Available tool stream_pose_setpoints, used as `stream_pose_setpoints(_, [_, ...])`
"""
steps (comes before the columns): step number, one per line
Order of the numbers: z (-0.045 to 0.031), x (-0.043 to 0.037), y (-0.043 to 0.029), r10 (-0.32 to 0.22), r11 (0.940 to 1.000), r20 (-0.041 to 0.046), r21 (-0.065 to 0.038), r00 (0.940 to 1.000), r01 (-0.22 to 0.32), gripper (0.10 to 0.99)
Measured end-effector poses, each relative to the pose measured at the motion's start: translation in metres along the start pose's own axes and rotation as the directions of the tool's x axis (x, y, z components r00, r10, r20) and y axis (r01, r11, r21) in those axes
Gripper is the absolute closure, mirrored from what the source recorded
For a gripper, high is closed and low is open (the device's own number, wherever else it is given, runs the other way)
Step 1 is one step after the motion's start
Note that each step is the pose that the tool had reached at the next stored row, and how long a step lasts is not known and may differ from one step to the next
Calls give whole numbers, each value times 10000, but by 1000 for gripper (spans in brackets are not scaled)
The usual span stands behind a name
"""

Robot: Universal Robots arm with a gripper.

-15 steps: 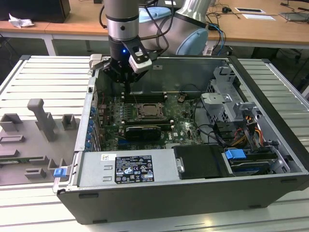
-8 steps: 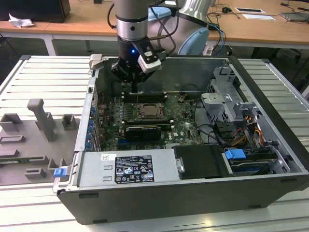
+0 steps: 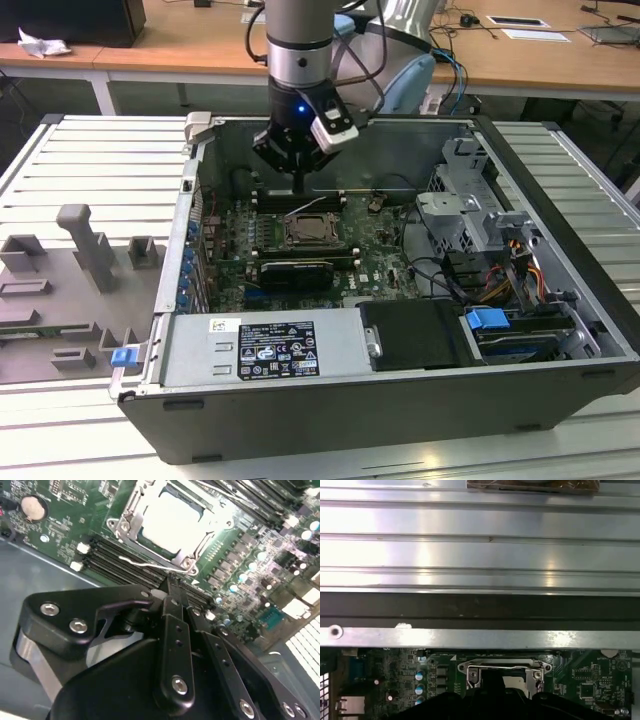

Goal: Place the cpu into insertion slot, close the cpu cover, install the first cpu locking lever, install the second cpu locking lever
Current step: 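Install the first cpu locking lever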

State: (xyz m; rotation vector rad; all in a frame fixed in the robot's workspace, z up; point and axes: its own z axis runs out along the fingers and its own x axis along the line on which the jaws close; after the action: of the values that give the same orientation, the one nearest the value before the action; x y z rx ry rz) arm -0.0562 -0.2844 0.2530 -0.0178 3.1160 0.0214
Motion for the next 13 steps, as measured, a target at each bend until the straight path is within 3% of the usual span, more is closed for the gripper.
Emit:
stream_pose_setpoints(10, [118, -46, -2, 0, 10000, 5, 4, 10000, 0, 980])
stream_pose_setpoints(11, [126, -46, -3, 1, 10000, 6, -25, 10000, -1, 980])
stream_pose_setpoints(13, [142, -47, -3, 3, 9998, 8, -195, 10000, -3, 980])
